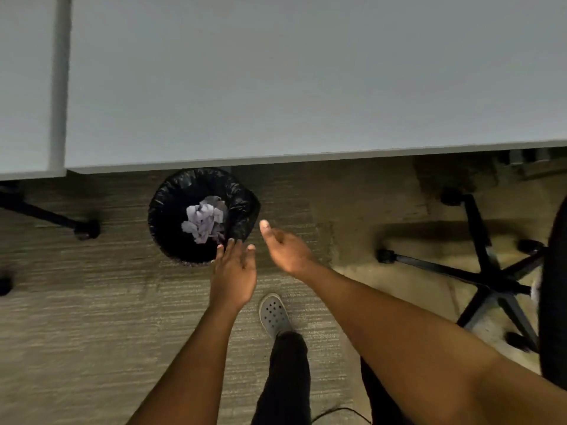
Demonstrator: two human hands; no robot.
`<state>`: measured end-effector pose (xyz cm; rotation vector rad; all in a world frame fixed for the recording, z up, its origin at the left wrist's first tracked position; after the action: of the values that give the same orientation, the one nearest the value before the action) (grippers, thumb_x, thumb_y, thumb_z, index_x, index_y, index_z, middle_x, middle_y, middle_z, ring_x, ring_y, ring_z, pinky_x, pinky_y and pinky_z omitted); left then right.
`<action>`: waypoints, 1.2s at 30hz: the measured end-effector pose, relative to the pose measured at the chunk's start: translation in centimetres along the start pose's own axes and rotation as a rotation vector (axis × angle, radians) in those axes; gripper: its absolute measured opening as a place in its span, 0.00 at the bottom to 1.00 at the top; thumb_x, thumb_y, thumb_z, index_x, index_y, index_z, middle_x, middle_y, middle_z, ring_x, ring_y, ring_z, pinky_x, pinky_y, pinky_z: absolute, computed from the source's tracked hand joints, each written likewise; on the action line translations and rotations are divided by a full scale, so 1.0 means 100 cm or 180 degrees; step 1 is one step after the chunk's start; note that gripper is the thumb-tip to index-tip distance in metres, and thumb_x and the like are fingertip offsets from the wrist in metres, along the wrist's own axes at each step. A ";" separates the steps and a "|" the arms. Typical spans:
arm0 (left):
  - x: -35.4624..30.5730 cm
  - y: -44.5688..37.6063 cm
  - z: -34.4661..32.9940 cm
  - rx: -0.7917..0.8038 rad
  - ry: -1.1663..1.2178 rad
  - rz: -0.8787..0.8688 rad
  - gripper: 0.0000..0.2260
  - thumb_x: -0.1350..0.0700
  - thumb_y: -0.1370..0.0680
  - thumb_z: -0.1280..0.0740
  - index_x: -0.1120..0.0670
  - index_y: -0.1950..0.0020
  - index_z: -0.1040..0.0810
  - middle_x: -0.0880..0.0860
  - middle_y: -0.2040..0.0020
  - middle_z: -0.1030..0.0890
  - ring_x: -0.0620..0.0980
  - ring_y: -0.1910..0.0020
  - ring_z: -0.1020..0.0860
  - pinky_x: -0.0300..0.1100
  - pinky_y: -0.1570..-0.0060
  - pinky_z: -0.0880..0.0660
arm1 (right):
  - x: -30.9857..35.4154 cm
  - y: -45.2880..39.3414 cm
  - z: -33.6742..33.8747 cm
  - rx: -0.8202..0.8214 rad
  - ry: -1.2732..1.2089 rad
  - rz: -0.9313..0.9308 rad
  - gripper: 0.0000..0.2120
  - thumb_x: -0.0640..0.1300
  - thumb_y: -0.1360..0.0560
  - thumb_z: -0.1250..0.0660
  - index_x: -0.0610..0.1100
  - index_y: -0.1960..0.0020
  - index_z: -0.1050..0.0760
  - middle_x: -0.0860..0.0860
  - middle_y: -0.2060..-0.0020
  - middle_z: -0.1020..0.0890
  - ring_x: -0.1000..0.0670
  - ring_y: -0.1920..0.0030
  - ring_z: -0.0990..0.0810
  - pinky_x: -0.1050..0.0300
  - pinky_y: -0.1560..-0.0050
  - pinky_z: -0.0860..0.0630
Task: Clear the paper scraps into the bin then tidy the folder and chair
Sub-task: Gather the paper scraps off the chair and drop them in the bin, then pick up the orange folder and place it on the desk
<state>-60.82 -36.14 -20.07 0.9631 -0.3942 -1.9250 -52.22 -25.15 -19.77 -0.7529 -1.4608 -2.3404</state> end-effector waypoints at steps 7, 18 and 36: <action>-0.094 0.064 -0.027 0.0412 -0.0579 -0.0490 0.27 0.42 0.18 0.52 0.56 0.24 0.37 0.56 0.23 0.38 0.55 0.22 0.45 0.53 0.25 0.47 | -0.036 0.081 0.071 -0.0317 0.0052 0.0018 0.40 0.71 0.25 0.61 0.46 0.33 0.26 0.41 0.36 0.23 0.40 0.34 0.27 0.47 0.36 0.33; -0.267 0.180 -0.104 0.1094 -0.1336 -0.1671 0.24 0.43 0.20 0.43 0.54 0.28 0.32 0.56 0.26 0.33 0.54 0.25 0.38 0.51 0.27 0.40 | -0.136 0.227 0.228 -0.1503 -0.0835 -0.0336 0.32 0.71 0.25 0.55 0.48 0.57 0.24 0.49 0.57 0.19 0.46 0.50 0.22 0.50 0.49 0.28; -0.485 0.281 -0.340 0.2071 -0.1357 -0.1890 0.26 0.47 0.22 0.37 0.52 0.25 0.36 0.56 0.30 0.27 0.54 0.34 0.28 0.39 0.43 0.34 | -0.441 0.367 0.403 -0.2839 -0.2006 -0.1364 0.30 0.65 0.23 0.46 0.46 0.30 0.33 0.47 0.34 0.25 0.45 0.35 0.27 0.54 0.44 0.32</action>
<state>-5.15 -6.48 -2.27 1.1556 -1.1364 -2.6278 13.48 -7.26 -3.02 -1.6416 -0.6910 -3.3176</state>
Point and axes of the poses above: each hand's wrist, its own y-axis away from the middle knuckle, its own z-axis out of the back of the hand, x = y × z, the point moved 9 cm from there along -y, towards the middle knuckle
